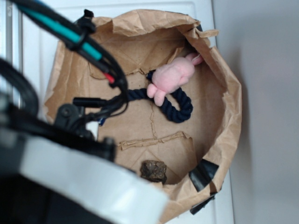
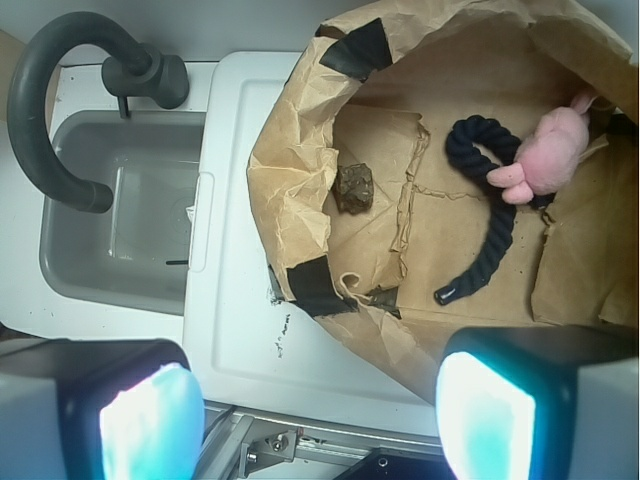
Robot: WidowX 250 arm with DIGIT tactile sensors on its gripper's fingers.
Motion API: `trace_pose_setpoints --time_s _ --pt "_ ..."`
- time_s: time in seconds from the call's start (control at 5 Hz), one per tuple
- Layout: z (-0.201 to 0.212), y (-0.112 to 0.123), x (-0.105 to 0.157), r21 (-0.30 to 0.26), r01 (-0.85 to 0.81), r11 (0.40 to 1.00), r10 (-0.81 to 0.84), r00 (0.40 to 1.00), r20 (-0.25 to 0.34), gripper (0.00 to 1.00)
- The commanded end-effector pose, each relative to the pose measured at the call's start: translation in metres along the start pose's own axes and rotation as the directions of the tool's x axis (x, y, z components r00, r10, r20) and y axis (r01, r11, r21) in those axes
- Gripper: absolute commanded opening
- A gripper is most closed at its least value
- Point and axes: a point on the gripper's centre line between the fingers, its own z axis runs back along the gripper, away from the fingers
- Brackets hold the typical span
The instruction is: Grab the rock.
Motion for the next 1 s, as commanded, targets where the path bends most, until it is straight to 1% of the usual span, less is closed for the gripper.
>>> trace_pose_setpoints --time_s 0.0,0.2,0.4,0.6,0.8 --pt "0.014 0.002 0.006 -0.007 -0.017 1.000 0.017 0.998 0.058 1.00" --pt "-0.025 0.009 0.023 0.072 -0.089 0.993 0.082 0.992 0.096 1.00" --pt "-0.035 0.023 0.029 0.057 -0.086 0.995 0.081 0.993 0.083 1.00" --pt "-0.044 0.045 0.041 0.038 -0.064 0.997 0.061 0.995 0.077 1.00" --pt "-0.051 0.069 0.056 0.020 -0.054 0.998 0.052 0.993 0.102 1.00"
